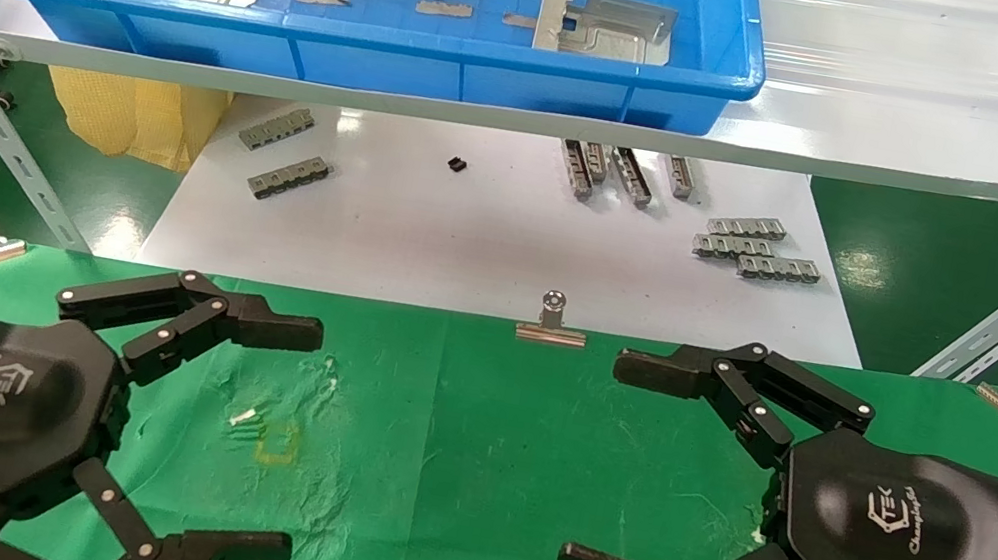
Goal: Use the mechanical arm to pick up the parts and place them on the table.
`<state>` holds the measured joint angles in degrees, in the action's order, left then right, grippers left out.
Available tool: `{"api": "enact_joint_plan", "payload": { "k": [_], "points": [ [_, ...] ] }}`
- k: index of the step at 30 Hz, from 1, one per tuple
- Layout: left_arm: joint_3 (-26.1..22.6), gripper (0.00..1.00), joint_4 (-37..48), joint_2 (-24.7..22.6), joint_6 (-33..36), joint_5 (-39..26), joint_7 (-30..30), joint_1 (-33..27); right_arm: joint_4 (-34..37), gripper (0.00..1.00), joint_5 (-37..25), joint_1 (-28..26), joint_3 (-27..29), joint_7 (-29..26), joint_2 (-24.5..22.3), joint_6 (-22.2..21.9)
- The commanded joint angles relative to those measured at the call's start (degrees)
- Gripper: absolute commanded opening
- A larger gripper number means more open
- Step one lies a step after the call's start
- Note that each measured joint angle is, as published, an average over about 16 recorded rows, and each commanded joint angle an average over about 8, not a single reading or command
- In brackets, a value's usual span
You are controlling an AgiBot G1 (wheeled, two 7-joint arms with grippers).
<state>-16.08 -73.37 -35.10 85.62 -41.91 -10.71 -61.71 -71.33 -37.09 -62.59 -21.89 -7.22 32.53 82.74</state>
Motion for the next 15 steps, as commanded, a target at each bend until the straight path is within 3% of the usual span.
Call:
{"api": "enact_joint_plan", "payload": {
  "k": [1, 15],
  "points": [
    [0.00, 1.00, 0.00, 0.00, 0.00, 0.00, 0.00, 0.00, 0.00, 0.00, 0.00, 0.00, 0.00, 0.00, 0.00, 0.00],
    [0.00, 1.00, 0.00, 0.00, 0.00, 0.00, 0.00, 0.00, 0.00, 0.00, 0.00, 0.00, 0.00, 0.00, 0.00, 0.00]
  ]
}}
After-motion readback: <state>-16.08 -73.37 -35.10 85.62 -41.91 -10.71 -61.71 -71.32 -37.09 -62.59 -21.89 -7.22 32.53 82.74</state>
